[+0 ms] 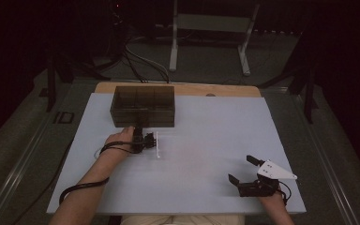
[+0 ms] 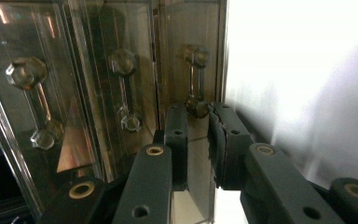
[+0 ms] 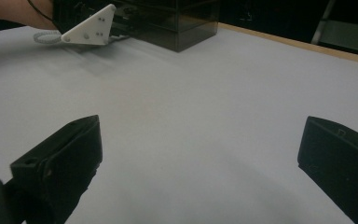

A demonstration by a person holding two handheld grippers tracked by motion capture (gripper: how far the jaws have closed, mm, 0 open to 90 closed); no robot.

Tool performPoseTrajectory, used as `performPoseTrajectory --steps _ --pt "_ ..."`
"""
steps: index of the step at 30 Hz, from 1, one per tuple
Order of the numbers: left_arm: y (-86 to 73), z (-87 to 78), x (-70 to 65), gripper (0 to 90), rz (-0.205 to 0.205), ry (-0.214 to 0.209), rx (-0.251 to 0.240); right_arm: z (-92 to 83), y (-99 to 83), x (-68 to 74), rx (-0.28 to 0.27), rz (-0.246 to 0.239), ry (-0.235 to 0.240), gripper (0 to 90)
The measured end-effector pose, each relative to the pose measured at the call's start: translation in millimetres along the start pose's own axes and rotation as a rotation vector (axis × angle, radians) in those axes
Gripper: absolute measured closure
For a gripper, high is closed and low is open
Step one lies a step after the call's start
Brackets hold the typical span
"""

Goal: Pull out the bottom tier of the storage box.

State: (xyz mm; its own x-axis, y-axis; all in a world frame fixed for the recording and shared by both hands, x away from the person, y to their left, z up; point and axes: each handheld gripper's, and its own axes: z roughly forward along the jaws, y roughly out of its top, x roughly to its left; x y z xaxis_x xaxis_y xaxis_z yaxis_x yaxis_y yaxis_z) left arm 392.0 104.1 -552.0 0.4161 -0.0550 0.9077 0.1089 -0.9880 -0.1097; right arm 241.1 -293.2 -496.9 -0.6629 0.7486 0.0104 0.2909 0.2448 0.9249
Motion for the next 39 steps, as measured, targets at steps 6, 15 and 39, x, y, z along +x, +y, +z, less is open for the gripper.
performPoseTrajectory --steps 6,15,39 --pt "3.9 0.9 0.2 79.7 0.006 0.003 0.003 -0.2 -0.1 0.0 0.001 0.0 -0.002 0.0" --pt "5.9 1.0 0.6 80.9 0.007 0.005 0.011 0.2 -0.1 -0.1 0.004 -0.004 0.0 0.0" --pt "4.6 -14.0 -4.1 81.9 0.003 -0.006 0.009 -0.1 0.2 -0.1 0.004 0.0 -0.008 0.0"
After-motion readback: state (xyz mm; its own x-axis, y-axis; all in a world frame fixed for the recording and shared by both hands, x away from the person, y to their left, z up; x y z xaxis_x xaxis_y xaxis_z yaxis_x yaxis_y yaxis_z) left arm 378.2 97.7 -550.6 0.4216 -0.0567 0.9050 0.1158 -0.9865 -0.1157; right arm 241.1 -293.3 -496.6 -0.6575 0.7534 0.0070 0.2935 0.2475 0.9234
